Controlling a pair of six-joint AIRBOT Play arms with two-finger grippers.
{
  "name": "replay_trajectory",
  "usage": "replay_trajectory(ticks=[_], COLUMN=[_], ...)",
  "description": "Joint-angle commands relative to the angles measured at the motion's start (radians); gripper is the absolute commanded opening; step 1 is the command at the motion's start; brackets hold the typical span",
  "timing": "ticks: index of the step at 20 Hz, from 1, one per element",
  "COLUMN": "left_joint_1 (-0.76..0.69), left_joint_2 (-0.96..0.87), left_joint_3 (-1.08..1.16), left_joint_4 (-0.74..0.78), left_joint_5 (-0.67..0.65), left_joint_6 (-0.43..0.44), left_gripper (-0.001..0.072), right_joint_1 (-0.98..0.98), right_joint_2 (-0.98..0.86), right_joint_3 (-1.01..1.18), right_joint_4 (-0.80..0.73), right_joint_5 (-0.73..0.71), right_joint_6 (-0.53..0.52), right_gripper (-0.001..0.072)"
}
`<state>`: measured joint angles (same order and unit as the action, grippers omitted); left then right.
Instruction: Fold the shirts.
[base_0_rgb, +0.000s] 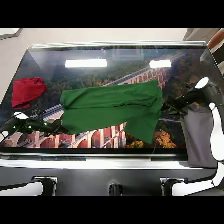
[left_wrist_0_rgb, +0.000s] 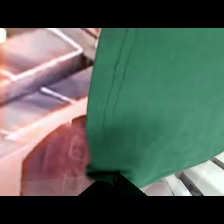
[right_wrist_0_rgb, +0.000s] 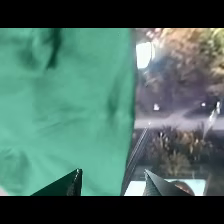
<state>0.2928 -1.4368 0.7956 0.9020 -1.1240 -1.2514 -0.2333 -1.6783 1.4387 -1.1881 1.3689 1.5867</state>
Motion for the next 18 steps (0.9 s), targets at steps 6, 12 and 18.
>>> replay_trajectory(ticks=[6,12,18], left_joint_1=[-0.001,0.000,0.007], left_joint_2=[0.051,0.054,0.197], left_joint_3=[0.001,0.012,0.512], left_joint_4=[-0.005,0.000,0.040], left_joint_5=[-0.012,-0.018,-0.075], left_joint_6=[0.022,0.024,-0.003], left_gripper=[0.0028,0.0028,0.0024], right_joint_1=[0.008,0.008,0.007], right_joint_2=[-0.116,-0.129,0.182], right_joint_3=[-0.013,-0.011,0.205], right_joint_4=[0.078,0.142,0.140], right_joint_5=[-0.121,-0.114,-0.202], right_joint_6=[0.030,0.046,-0.193], right_gripper=[0.0431,0.0042,0.0041])
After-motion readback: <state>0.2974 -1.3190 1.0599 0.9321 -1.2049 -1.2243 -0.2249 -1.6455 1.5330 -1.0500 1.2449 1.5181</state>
